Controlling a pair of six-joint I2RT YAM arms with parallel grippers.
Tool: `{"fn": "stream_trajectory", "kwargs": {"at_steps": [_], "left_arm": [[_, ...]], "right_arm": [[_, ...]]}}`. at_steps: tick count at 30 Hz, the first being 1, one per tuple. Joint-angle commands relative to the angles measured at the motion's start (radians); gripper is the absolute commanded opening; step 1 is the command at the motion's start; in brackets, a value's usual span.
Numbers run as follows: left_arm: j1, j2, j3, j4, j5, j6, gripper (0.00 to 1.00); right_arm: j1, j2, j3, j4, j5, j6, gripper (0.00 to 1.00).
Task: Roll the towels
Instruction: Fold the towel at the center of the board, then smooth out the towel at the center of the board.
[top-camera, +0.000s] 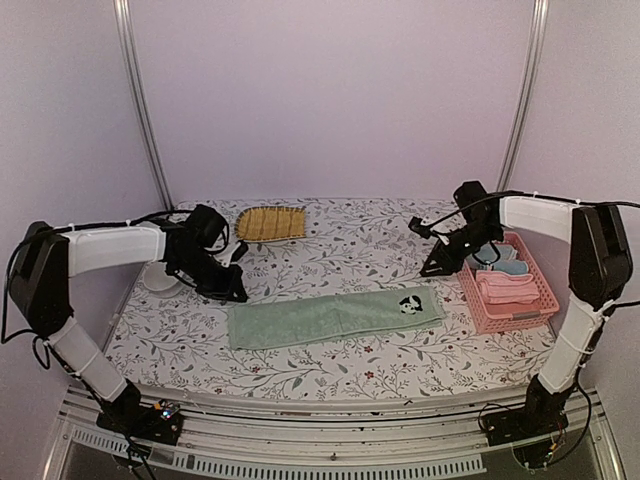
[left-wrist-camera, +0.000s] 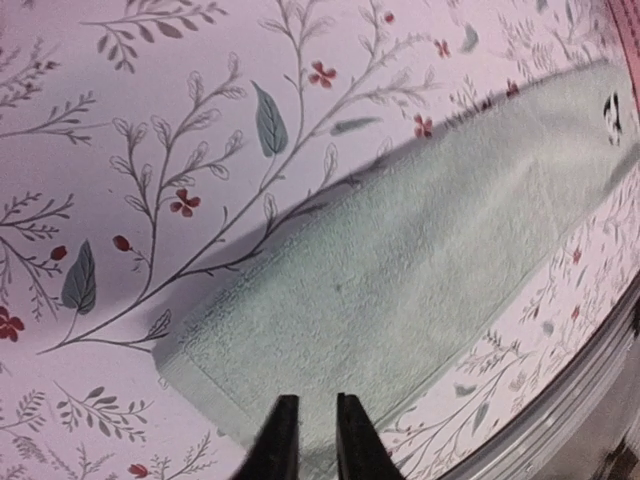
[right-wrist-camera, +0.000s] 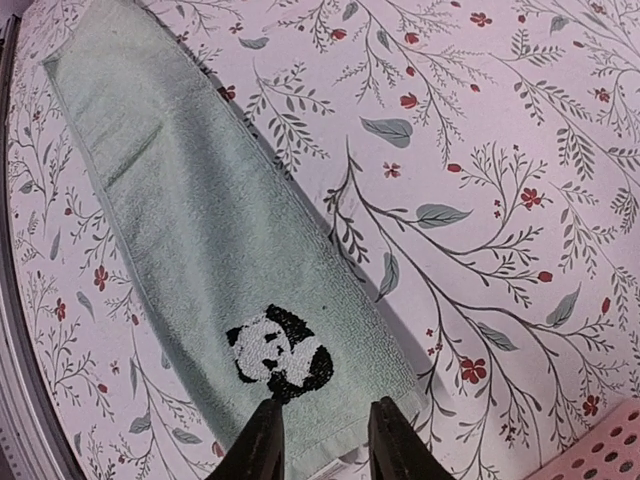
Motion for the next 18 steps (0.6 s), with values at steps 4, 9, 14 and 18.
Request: {"fn": "stream_trajectory", "kwargs": {"at_steps": [4, 9, 14, 18], "left_arm": [[0.005, 0.091, -0.026, 0.192, -0.042, -0.073, 0.00], [0.005, 0.159, -0.038, 0.218, -0.045, -0.091, 0.00], [0.020, 0.214, -0.039, 0.184, -0.168, -0.100, 0.00], [0.049, 0.256, -0.041, 0.179, -0.248, -0.117, 0.00]], "right_arm": [[0.009, 0.162, 0.017, 0.060, 0.041, 0.152, 0.23], [0.035, 0.169, -0.035, 0.081, 0.053, 0.155, 0.23], [0.074, 0.160, -0.106, 0.118, 0.105, 0.157, 0.33], [0.093, 0.147, -0.158, 0.131, 0.162, 0.180, 0.41]]}}
